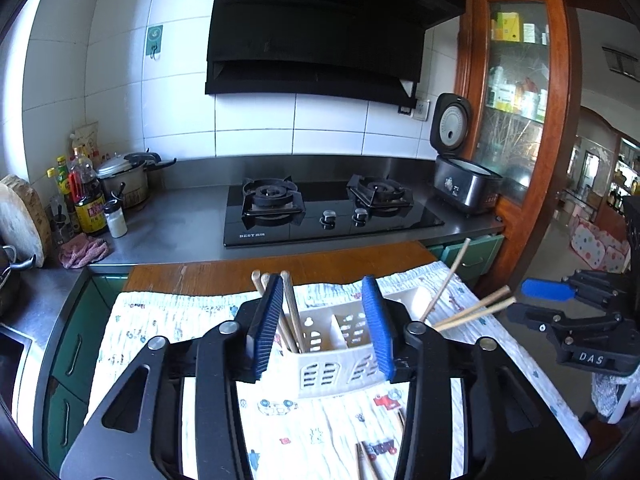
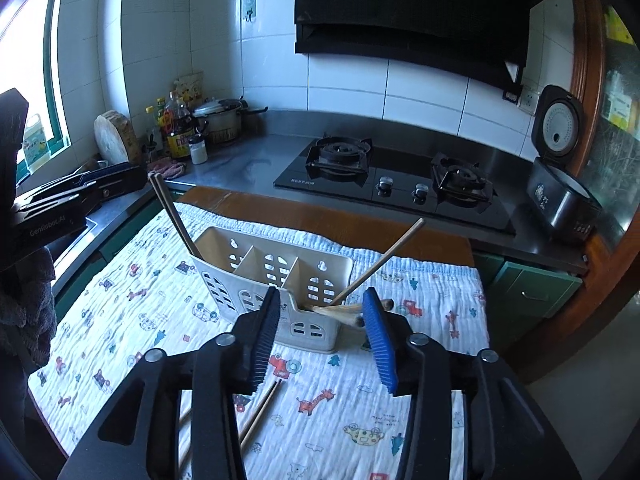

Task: Organize utensils
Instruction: 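Withdraw both open tools from the caddy toward the loose chopsticks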

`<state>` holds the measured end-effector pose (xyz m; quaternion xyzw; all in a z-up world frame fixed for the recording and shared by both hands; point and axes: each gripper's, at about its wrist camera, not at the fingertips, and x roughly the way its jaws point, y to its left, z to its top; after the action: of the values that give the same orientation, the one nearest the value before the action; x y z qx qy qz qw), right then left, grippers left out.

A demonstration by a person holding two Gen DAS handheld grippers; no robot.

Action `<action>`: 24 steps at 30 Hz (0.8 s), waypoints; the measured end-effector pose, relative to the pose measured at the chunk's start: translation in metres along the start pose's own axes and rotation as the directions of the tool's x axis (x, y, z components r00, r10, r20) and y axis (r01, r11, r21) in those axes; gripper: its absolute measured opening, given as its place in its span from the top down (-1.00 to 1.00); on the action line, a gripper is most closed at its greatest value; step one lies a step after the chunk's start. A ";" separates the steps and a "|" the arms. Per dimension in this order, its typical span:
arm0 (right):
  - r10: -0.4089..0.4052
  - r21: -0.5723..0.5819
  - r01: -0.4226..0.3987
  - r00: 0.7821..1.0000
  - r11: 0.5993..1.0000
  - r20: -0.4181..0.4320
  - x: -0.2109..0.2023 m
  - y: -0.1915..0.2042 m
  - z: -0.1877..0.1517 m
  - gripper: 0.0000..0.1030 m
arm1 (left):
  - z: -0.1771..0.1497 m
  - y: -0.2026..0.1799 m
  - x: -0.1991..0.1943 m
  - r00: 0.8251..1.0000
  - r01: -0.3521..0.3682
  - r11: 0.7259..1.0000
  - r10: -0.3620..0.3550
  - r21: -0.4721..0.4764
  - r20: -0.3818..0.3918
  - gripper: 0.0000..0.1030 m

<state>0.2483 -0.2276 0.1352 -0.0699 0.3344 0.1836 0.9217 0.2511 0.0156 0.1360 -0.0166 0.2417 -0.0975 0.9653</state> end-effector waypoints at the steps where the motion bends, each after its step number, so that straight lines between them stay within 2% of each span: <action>1: -0.004 -0.002 0.004 1.000 1.000 0.010 -0.005 0.001 -0.002 0.14 | -0.003 -0.001 -0.005 1.000 0.003 1.000 -0.003 -0.001 0.001 0.13; 3: -0.002 0.001 0.002 1.000 1.000 0.031 -0.016 0.004 -0.009 0.03 | -0.011 0.000 -0.015 1.000 0.010 1.000 -0.010 -0.005 0.004 0.03; 6: 0.005 0.000 -0.005 0.999 1.000 0.046 -0.028 0.010 -0.022 -0.01 | -0.024 0.001 -0.029 1.000 0.016 1.000 -0.016 -0.012 0.005 -0.05; 8: 0.015 0.001 -0.015 0.999 1.000 0.048 -0.033 0.014 -0.033 -0.10 | -0.035 0.003 -0.038 1.000 0.020 1.000 -0.020 -0.021 0.004 -0.13; 12: 0.023 -0.005 -0.023 0.999 1.000 0.038 -0.037 0.028 -0.059 -0.10 | -0.060 0.005 -0.054 1.000 0.022 0.999 -0.022 -0.033 0.001 -0.24; 18: 0.039 0.005 -0.039 0.999 0.999 -0.016 -0.028 0.049 -0.108 -0.10 | -0.094 0.012 -0.071 1.000 0.016 0.997 -0.017 -0.072 -0.012 -0.38; 24: 0.071 0.066 -0.064 0.992 0.996 -0.109 -0.008 0.068 -0.165 -0.05 | -0.131 0.025 -0.081 0.999 -0.019 0.994 0.015 -0.109 -0.044 -0.42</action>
<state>0.1190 -0.2091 0.0129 -0.0396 0.3928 0.2001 0.8967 0.1243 0.0578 0.0560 -0.0652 0.2675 -0.0762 0.9583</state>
